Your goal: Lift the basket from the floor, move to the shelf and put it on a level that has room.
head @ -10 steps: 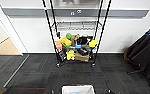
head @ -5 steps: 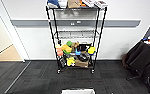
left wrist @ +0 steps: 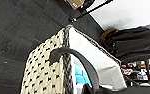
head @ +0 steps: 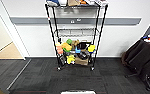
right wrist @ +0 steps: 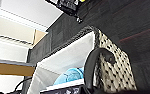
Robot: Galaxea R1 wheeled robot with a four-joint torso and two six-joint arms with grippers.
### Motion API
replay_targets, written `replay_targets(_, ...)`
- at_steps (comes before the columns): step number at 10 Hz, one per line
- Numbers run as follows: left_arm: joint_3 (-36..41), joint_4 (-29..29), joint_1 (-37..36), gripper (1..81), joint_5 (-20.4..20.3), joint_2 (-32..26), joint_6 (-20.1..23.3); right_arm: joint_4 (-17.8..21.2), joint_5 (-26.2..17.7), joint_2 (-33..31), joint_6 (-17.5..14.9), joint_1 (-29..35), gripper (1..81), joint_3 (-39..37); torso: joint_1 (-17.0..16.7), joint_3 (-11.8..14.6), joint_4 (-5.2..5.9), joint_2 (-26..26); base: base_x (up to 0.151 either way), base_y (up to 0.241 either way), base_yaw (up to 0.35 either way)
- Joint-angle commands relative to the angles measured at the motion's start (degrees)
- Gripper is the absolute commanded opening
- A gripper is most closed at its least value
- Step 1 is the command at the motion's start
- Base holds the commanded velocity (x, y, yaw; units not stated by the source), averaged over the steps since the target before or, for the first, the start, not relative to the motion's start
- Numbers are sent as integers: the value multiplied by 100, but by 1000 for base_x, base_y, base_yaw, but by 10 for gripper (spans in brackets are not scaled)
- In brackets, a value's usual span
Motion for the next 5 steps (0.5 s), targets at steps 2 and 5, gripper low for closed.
replay_targets(2, 222, 41, -615, 10, 13, -108, 5, -131, -16, -17, 40, 680, 10, 139, -487, 0, 0, 755, 0, 0, 0)
replay_targets(5, 187, 111, -738, 10, 83, 85, -13, -131, -359, 424, 40, 900, 10, -143, -868, 0, 0, 1342, 0, 0, 0)
